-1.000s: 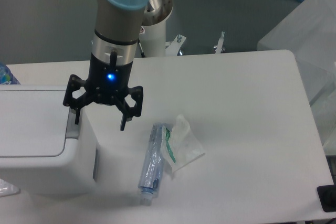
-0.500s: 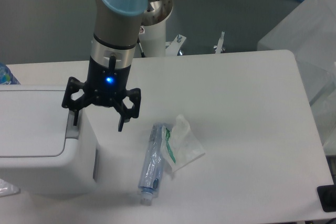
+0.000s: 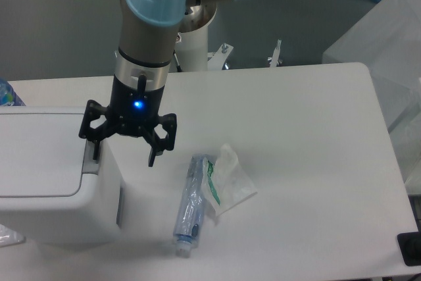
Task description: Open the trash can
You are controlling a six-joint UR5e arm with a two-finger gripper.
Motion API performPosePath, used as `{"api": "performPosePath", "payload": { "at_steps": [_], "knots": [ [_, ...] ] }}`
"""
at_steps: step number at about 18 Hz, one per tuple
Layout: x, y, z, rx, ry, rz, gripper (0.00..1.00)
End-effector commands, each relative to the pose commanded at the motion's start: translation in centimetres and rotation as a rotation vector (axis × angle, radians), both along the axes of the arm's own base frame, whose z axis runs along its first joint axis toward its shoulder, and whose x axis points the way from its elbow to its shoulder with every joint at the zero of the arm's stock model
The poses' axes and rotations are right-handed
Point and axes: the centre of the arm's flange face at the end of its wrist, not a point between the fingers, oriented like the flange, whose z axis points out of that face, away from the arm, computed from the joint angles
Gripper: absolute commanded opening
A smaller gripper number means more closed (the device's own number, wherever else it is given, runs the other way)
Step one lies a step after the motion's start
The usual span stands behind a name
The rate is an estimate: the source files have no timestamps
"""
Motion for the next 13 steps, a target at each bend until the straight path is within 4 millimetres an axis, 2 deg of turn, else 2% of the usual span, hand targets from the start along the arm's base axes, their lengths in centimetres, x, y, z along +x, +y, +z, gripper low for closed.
{"api": "performPosePath", "payload": {
  "at_steps": [8,13],
  "knots": [
    [-0.2,0.0,0.2,0.004,0.006,-0.001,1.00],
    [-1.4,0.4,6.6,0.159,0.153,0.000,1.00]
  ]
}}
